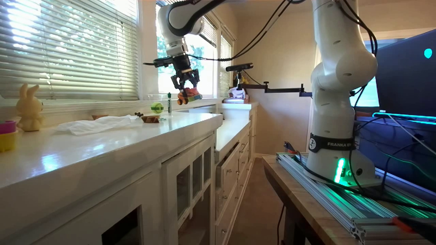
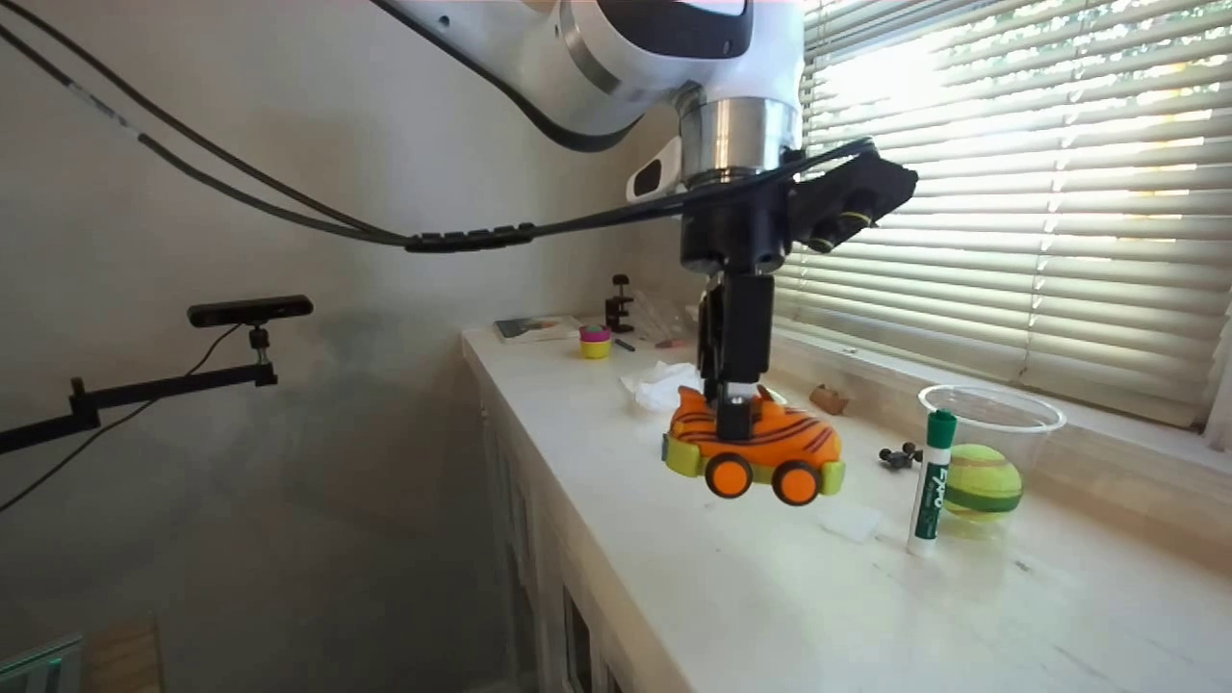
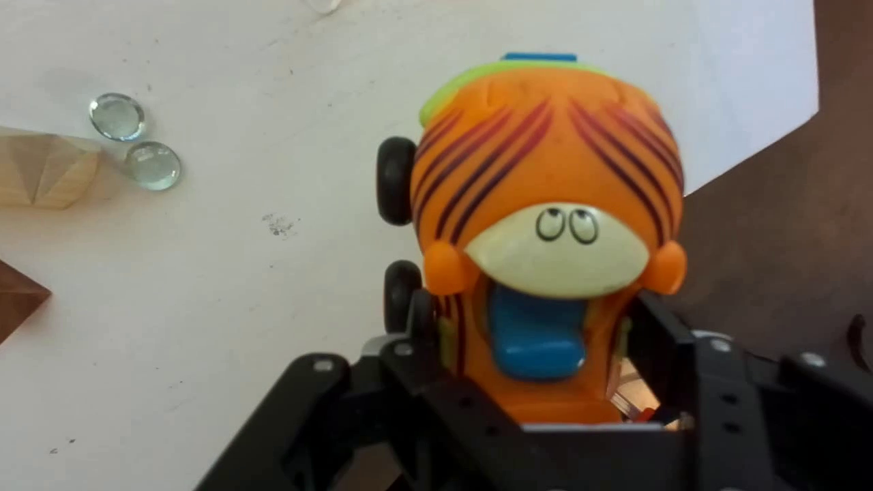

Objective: Turn the toy car backwards

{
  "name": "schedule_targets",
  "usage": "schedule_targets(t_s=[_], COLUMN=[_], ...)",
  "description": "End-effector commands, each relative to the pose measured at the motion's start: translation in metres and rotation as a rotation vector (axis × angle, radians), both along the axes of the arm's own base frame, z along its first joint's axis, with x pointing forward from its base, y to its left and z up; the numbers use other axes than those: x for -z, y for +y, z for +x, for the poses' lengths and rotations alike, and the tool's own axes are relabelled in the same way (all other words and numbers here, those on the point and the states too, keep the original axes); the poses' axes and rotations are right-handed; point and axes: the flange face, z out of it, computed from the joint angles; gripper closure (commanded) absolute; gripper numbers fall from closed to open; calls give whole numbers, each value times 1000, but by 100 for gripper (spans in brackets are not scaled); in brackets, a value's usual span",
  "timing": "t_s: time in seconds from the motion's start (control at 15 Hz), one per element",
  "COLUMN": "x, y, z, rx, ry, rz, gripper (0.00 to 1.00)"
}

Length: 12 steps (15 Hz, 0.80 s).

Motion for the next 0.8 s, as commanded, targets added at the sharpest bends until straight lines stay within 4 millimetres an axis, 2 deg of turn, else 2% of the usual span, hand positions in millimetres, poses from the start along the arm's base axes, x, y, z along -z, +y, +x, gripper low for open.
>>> schedule_targets(t_s=[0.0,0.33,0.73], x=[2,3,6], y=[1,1,2], z=[0,2,8], rx=[-28,-101,-154], ry=[12,-8,-125], rz=[-20,-60,-49], gripper=[55,55,55])
